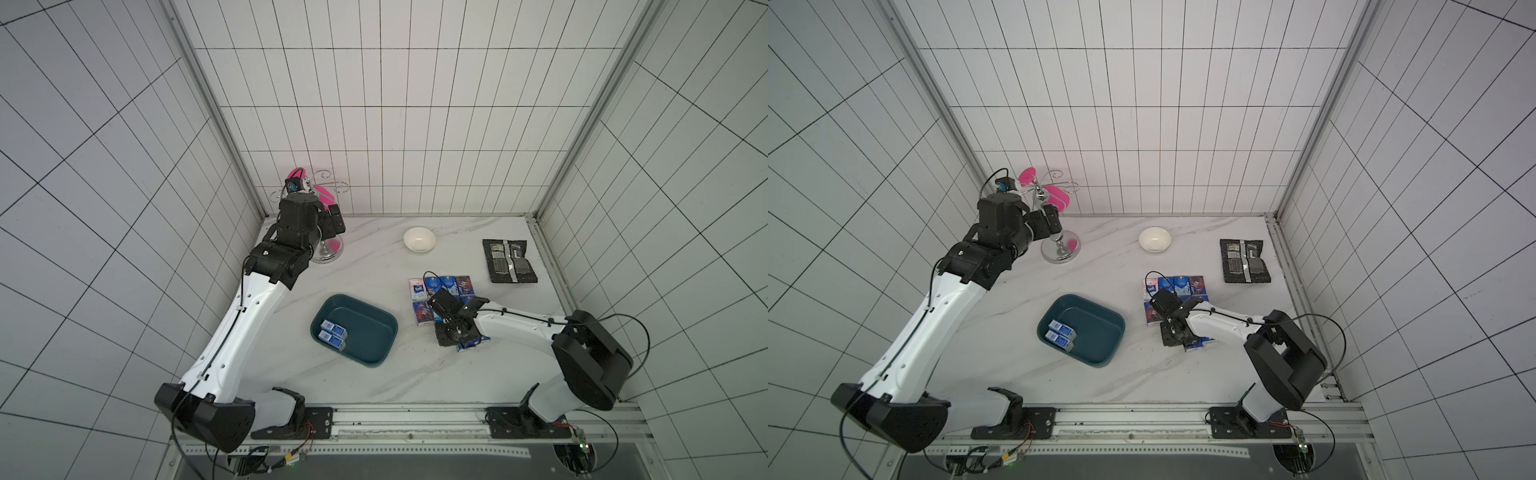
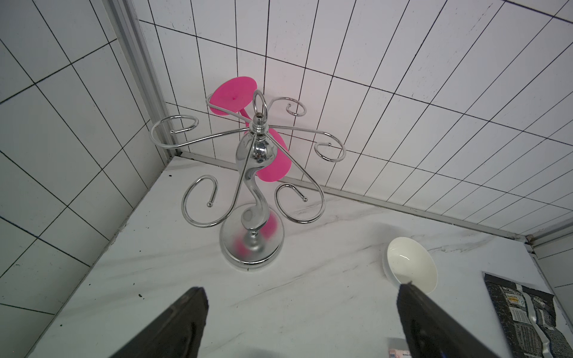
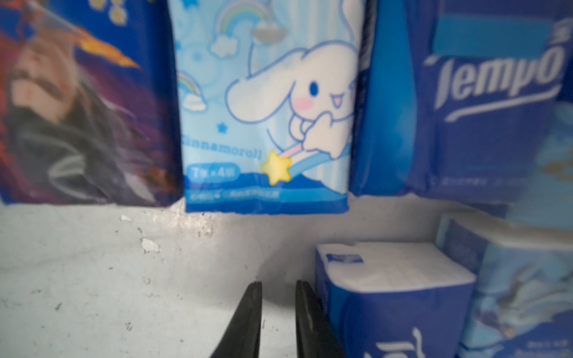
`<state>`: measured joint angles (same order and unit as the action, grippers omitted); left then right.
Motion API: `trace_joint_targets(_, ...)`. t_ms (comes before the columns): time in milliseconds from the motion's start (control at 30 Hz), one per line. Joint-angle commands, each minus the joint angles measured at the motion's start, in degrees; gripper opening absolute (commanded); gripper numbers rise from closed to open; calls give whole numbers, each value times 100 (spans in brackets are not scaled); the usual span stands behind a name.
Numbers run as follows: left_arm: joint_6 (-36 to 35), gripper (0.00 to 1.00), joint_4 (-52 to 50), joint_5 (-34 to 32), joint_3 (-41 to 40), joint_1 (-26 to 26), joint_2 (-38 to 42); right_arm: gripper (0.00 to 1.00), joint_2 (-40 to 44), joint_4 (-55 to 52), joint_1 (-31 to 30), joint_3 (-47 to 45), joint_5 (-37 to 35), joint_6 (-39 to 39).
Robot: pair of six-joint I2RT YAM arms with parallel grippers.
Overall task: Take the pocket tissues out of the storage box
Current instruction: Place the pocket tissues at the center of the board.
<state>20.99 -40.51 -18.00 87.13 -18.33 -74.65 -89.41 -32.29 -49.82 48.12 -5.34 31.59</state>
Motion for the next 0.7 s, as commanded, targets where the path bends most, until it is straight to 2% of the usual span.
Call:
trace_joint_targets(0, -29, 99, 118, -13, 23, -13, 85, 24, -24, -78, 63, 249, -90, -135)
trace_joint_targets(167, -42, 98, 131, -9, 52, -13, 85, 23, 345, -222, -32, 259, 166, -61)
trace_joint_targets(400, 32, 98, 197, 84, 23, -22, -7, 25, 970, -822, -561, 60, 713, 31)
trace_joint_targets(500, 53, 99, 213, 70, 17, -48, -25, 26, 1118, -1122, -812, -102, 721, 237)
trace_joint_targets(667, 69, 99, 218, 50, -12, -76, 19, 27, 1421, -1341, -847, -496, 529, 498)
